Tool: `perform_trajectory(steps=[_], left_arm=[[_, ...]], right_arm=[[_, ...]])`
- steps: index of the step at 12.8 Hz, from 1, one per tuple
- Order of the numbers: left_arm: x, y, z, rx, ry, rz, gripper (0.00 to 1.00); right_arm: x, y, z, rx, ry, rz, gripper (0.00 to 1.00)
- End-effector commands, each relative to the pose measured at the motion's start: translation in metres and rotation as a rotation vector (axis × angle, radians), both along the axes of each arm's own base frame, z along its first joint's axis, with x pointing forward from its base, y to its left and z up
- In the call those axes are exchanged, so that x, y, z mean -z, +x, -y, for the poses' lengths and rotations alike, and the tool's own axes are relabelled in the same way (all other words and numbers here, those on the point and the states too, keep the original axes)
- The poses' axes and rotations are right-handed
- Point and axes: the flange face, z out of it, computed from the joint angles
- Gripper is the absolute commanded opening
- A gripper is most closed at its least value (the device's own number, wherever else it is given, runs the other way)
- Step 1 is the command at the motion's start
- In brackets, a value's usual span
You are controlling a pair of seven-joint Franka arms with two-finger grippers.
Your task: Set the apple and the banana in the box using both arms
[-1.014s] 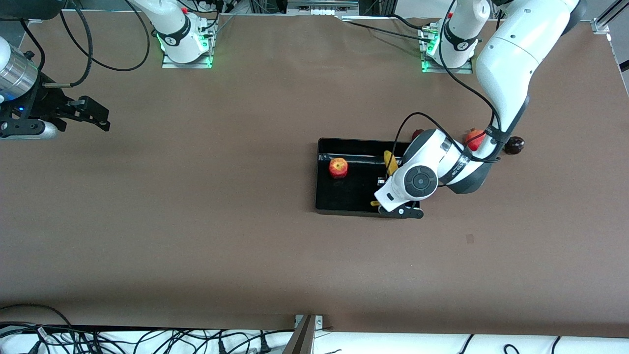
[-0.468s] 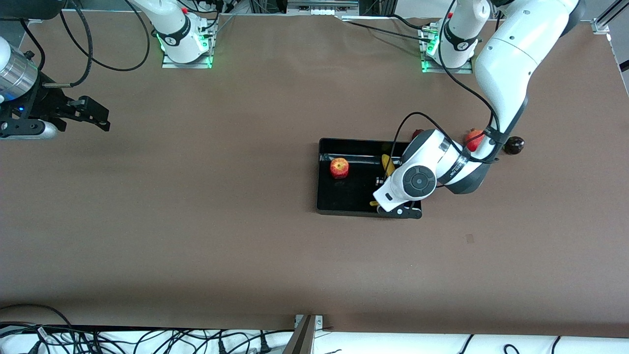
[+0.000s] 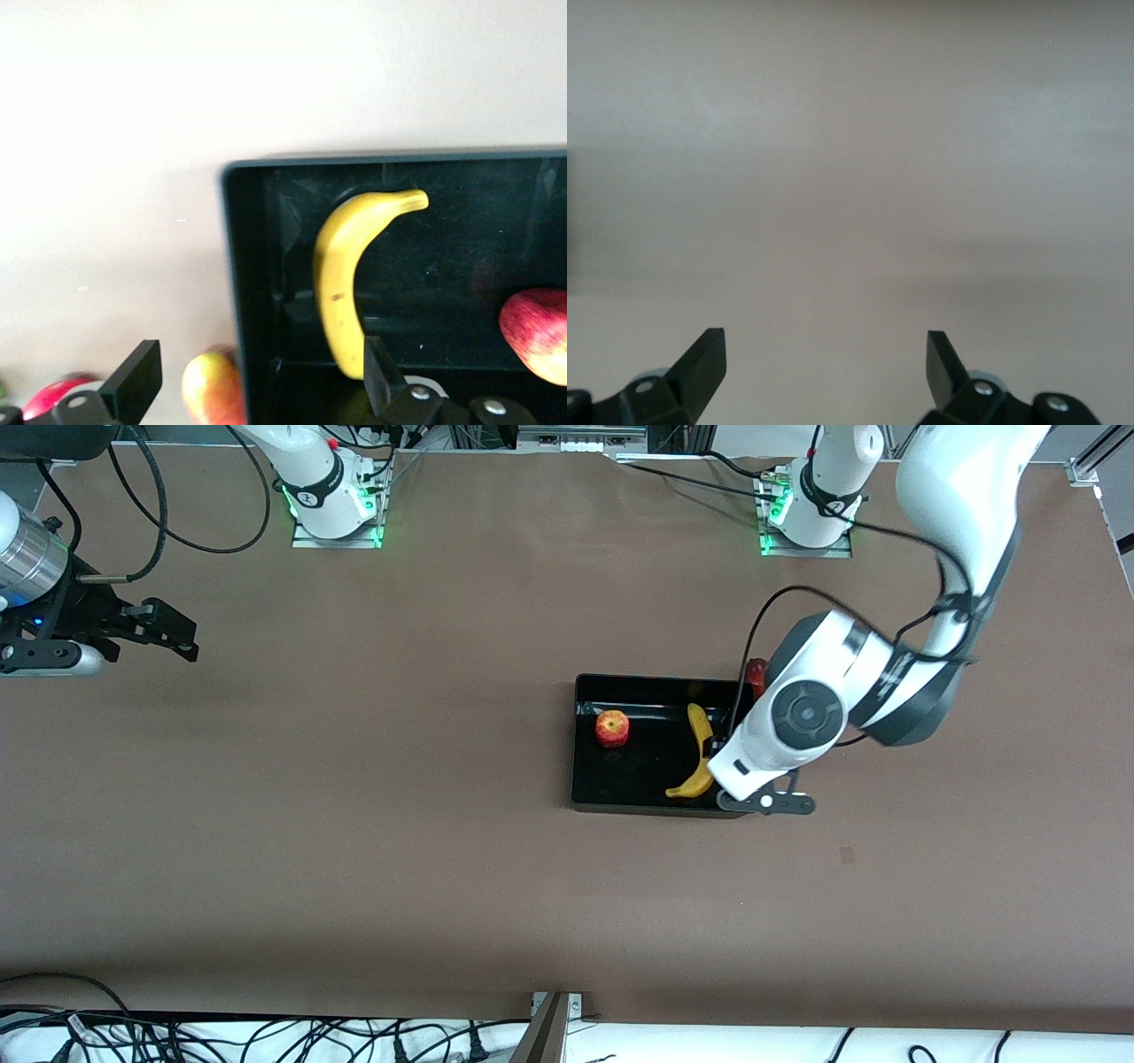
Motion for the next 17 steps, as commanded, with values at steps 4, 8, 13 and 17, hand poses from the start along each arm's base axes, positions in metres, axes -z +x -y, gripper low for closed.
perform_trajectory(steps=[4,8,13,17], left_arm=[[-0.133,0.008,-0.099,-0.107,-0.029,-0.088,1.0],[-0.2,-0.01,-0.153,-0.026,-0.031,-0.043,1.0],[-0.211,-0.025,-0.196,-0.05,-0.069,0.007,1.0],[-0.212,-0.084,-0.206,-0.111,-0.114,0.134,1.0]], right_arm=[[-0.004,0.001,0.001,-0.01,-0.016,0.009,1.0],[-0.004,0.001,0.001,-0.01,-0.016,0.009,1.0],[-0.004,0.001,0.001,-0.01,-0.016,0.009,1.0],[-0.004,0.001,0.001,-0.01,-0.016,0.009,1.0]])
